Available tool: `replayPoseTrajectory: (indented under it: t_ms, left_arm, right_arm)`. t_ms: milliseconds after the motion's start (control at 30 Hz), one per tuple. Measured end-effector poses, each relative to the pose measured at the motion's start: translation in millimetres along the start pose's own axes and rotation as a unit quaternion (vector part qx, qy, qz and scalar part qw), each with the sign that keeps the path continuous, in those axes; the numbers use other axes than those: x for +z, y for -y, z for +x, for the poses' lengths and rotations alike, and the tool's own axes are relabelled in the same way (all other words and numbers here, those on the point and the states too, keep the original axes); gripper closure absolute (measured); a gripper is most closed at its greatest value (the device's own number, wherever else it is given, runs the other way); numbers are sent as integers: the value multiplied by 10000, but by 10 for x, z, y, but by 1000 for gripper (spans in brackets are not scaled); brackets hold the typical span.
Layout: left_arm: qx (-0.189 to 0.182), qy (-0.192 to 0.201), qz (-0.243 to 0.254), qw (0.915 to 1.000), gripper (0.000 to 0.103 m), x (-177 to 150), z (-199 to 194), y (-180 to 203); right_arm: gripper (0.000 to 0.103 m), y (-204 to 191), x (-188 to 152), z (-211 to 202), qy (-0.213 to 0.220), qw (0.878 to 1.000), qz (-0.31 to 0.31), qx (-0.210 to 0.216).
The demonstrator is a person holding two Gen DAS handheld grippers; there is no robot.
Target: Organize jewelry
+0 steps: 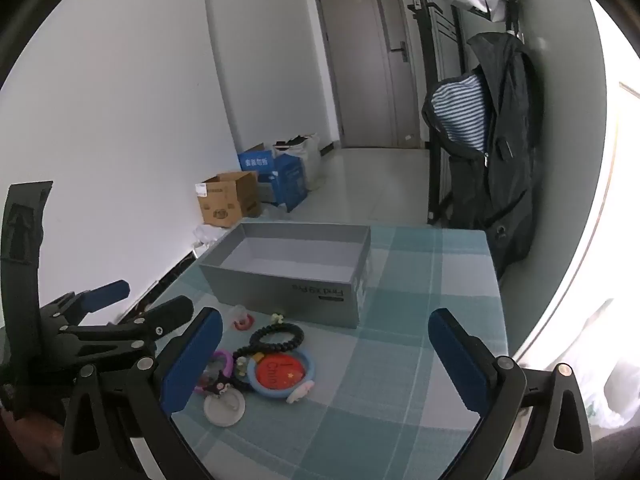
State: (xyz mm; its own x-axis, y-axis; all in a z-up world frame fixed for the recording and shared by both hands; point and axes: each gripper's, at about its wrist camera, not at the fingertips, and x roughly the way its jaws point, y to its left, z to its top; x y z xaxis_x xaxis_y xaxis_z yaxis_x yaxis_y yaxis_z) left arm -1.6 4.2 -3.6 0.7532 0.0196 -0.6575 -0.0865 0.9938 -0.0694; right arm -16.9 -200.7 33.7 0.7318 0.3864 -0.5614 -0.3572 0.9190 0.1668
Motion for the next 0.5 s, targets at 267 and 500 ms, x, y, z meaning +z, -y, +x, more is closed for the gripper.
replayPoseTrajectory:
  t_ms: [267, 500]
  left_arm:
    - [-97, -54, 22, 9999, 1, -23, 7, -3]
    - [-178, -100, -7, 9998, 1, -33, 19, -14]
  right_arm:
    - [0, -9, -11, -19, -12, 10000, -6, 21]
    - [0, -25, -34, -18, -37, 10000, -19, 22]
